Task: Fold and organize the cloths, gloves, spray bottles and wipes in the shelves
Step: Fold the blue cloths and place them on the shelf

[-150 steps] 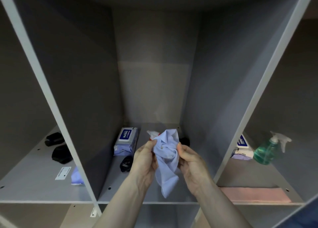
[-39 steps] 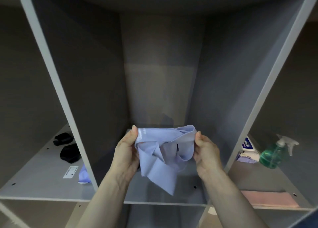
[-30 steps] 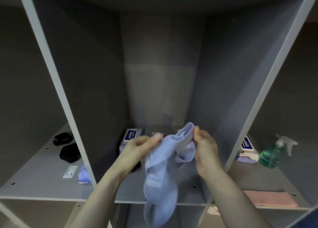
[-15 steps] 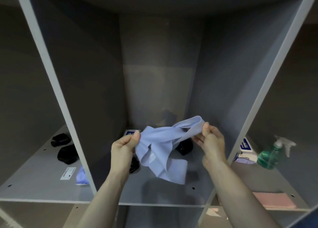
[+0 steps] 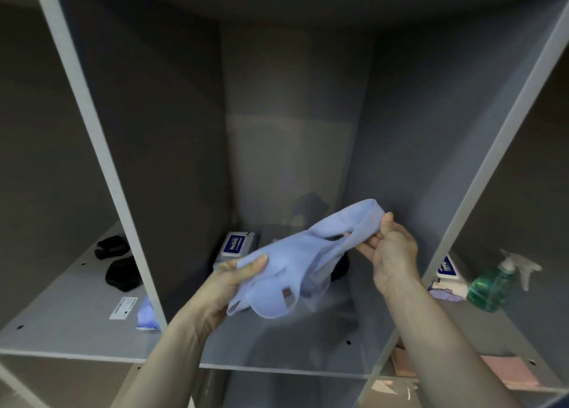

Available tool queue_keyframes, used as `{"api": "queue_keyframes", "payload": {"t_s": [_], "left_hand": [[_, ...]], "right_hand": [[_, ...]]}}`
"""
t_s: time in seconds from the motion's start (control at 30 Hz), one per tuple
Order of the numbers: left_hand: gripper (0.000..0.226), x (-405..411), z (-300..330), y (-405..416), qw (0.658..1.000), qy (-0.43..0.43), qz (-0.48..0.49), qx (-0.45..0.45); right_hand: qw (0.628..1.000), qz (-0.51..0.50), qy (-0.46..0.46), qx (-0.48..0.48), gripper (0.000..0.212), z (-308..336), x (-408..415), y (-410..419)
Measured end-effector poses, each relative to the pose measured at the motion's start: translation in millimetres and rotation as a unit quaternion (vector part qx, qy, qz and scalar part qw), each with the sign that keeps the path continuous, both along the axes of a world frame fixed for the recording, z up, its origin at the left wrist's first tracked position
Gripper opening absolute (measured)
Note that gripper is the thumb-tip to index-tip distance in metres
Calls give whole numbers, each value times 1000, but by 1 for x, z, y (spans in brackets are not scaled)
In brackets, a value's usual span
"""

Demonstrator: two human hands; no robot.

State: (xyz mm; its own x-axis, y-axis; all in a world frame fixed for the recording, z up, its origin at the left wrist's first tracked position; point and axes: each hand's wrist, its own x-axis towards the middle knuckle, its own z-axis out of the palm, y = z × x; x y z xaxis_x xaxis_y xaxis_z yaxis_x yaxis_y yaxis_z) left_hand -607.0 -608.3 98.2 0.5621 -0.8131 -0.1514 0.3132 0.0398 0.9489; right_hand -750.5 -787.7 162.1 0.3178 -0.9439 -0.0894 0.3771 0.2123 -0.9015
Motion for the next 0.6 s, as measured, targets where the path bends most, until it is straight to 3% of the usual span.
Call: {"api": "queue_keyframes", "payload": {"t_s": [0.13,0.23,0.4,0.6], "left_hand": [[59,20,-10,-1,983,50,170,-41],[48,24,-9,3,972,21,232,-40],[56,27,15,11,961,54,229,-146],[31,17,37,10,966,40,182,-177]], "right_hand": [[997,-66,-10,-33,22,0,-2,-8],[995,-79,-5,-64,20,1,-3,-10],[990,-90,6,-111,17,2,-1,-11],[977,-55,41,-200,18,-2,5,2]]}}
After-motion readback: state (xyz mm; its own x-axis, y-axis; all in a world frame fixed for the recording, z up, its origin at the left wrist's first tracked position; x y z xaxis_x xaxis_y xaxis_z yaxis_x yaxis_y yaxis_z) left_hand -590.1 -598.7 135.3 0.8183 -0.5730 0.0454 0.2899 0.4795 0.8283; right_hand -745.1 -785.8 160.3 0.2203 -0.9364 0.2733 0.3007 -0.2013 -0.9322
